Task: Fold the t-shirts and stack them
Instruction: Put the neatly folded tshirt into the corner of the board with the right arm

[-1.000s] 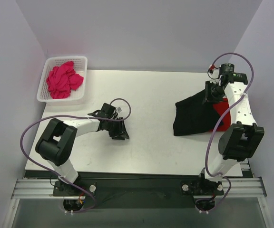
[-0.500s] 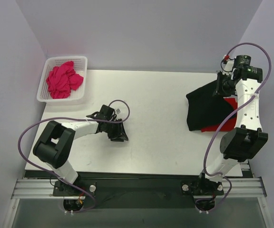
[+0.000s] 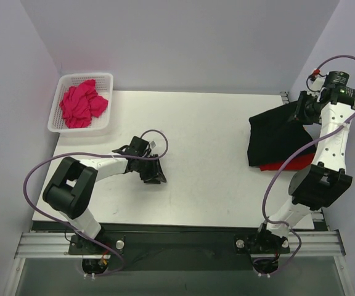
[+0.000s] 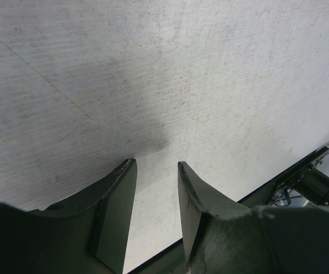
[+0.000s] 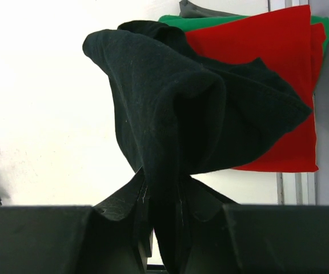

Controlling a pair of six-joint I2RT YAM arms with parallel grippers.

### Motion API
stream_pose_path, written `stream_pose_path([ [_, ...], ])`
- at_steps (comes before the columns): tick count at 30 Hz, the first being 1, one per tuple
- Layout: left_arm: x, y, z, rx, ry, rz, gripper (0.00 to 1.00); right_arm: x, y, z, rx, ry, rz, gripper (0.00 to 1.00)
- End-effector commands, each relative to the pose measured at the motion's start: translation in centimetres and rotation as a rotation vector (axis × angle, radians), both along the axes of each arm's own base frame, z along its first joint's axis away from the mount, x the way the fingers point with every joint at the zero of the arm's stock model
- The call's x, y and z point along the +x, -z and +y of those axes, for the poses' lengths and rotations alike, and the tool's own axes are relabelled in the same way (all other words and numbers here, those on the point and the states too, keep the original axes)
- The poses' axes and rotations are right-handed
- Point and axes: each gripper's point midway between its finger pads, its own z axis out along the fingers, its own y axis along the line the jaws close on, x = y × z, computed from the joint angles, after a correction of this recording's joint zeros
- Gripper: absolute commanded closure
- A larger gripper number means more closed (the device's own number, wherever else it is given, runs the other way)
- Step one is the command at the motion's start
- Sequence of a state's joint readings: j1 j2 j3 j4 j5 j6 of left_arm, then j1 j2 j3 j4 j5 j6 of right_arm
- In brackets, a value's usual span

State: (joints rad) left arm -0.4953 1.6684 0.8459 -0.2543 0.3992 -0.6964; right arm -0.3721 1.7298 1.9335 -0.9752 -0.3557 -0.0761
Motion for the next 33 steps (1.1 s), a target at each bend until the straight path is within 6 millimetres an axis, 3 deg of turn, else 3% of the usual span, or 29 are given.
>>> stream_pose_path([
  [1, 0.4, 0.0, 0.2, 0.047, -0.007, -0.032, 0.54, 1.1, 0.0, -0.4, 0.035, 0.009, -0.015, 1.0],
  [6, 0.5, -1.1, -0.1, 0.055, -0.002, -0.047, 0.54, 1.5, 1.2, -2.5, 0.01, 0.062, 0.014, 1.0],
  [14, 0.6, -2.8, -0.2, 0.048, -0.004, -0.078, 0.54, 2.1, 1.7, -3.5, -0.069, 0.093, 0.037, 1.0],
  [33, -0.2, -2.9, 0.3, 0.054, -0.009, -0.075, 0.54, 0.5, 1.7, -8.1, -0.414, 0.325, 0.118, 1.0],
])
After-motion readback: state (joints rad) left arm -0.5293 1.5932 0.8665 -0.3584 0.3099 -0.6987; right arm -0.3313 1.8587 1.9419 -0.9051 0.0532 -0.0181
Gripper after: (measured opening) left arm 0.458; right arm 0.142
